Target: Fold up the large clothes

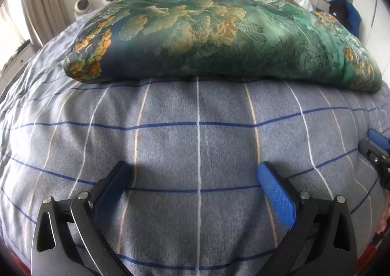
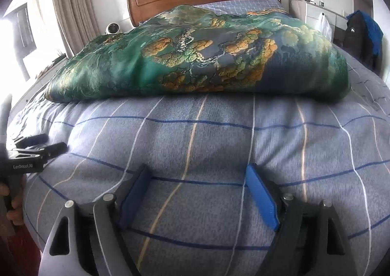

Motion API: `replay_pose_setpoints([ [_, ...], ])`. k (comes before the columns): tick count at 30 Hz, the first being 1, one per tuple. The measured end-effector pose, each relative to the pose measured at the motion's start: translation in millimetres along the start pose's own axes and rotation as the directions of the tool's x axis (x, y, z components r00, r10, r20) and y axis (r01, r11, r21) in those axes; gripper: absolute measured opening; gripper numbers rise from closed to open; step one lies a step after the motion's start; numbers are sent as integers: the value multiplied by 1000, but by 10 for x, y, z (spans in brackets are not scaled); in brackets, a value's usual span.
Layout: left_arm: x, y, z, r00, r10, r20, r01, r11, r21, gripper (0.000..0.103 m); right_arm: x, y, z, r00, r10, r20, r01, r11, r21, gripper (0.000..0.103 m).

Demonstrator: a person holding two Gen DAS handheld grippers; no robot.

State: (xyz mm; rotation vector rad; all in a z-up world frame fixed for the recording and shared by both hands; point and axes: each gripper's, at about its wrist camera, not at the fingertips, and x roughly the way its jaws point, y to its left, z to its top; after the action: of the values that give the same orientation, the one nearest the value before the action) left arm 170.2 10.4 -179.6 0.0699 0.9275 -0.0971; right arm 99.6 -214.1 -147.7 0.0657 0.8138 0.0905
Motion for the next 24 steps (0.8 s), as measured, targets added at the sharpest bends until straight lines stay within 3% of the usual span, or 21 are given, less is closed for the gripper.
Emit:
replay_pose_setpoints([
  [24, -17, -47, -42, 1000, 27, 15, -28, 999, 32, 103, 24, 10, -22, 1000, 16, 5, -16, 1000, -11, 84],
])
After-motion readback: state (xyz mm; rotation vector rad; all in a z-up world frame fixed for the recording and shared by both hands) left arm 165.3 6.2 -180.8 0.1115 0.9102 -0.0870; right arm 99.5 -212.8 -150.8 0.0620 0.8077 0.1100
